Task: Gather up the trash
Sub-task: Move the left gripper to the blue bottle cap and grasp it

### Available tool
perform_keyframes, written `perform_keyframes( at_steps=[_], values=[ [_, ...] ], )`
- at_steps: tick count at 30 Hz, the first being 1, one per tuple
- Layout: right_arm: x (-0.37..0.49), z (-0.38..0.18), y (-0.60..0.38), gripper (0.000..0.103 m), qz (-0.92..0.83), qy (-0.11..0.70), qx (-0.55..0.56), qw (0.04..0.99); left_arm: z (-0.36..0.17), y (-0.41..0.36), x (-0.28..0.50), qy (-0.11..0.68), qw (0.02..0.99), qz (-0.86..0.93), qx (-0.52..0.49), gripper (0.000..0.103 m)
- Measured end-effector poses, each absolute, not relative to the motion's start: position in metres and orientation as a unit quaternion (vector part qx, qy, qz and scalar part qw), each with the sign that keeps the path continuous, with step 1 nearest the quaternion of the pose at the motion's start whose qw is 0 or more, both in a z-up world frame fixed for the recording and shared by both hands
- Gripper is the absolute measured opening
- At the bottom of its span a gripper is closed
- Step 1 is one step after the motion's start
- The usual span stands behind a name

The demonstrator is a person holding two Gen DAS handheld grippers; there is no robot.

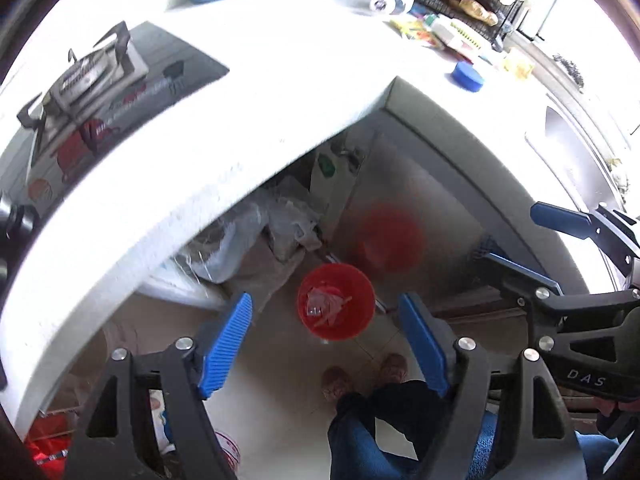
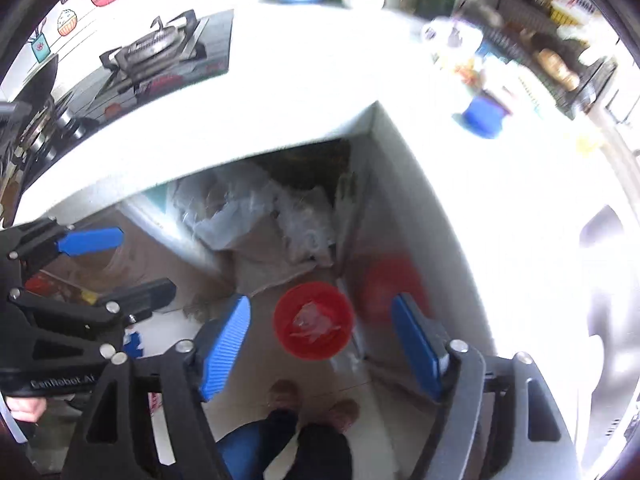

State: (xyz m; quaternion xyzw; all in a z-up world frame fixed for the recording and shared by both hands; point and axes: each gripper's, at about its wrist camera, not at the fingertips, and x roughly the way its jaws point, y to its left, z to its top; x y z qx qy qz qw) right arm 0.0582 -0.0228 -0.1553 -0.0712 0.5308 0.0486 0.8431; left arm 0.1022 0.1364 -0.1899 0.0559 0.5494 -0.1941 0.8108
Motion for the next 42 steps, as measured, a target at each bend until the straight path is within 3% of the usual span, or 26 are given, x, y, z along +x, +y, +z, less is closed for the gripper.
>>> perform_keyframes(
  at_steps=[19,28,42],
  values=[
    [0.085,-0.091,-0.109,0.078,-0.100,0.472,0.012,0.876,-0.112,0.017,0.175,0.487,0.817,-0.276,0.137,0.077],
    [0.116,-0.085,-0.171,0.078,-0.135,0.477,0.031,0.868,-0.121,-0.059,0.230,0.497,0.795,-0.310,0.158,0.077],
    [0.155,-0.125,-0.236,0.078,-0.137,0.527,0.069,0.836,-0.175,-0.128,0.275,0.557,0.746,-0.314,0.185,0.077]
  ],
)
